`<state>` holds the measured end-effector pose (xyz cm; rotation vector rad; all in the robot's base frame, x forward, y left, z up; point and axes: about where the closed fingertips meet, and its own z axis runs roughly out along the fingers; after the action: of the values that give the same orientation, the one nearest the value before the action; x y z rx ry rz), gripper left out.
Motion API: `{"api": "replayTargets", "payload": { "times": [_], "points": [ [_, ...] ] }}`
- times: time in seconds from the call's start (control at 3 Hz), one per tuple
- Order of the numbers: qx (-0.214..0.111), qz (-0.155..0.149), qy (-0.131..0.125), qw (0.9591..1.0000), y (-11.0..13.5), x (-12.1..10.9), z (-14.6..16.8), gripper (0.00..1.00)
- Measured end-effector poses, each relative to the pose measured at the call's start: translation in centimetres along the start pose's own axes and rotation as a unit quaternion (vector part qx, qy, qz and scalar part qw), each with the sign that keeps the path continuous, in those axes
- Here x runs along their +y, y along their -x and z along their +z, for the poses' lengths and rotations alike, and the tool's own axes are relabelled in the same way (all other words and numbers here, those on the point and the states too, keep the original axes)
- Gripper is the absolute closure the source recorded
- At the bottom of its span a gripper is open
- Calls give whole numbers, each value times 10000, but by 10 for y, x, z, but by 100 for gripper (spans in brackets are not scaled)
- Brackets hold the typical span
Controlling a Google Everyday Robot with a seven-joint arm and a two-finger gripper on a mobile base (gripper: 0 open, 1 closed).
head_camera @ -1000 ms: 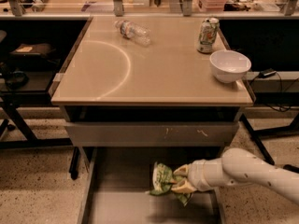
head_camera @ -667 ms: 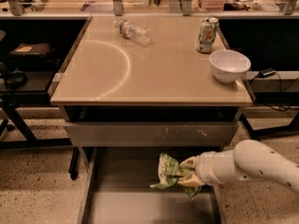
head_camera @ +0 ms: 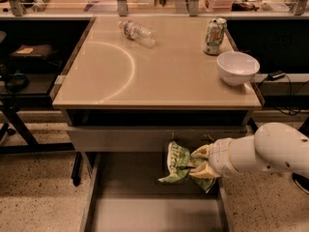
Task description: Pick green jalapeno chip bag from middle drawer and place on counter
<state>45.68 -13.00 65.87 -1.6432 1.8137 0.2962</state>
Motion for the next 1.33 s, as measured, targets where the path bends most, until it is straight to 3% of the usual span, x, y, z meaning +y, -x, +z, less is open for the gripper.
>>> {"api": "replayTargets", "payload": {
  "times": [0.33,0.67,1.0,1.33],
  "points": [
    [67,-178,-111,9998,12,6,-15,100],
    [18,-855,-305,9959,69,3,-52,100],
    [-136,-1741,-412,9838,148,-15,-93,100],
    [-381,-2310,-379,9715,214,-47,-124,100]
  ]
}}
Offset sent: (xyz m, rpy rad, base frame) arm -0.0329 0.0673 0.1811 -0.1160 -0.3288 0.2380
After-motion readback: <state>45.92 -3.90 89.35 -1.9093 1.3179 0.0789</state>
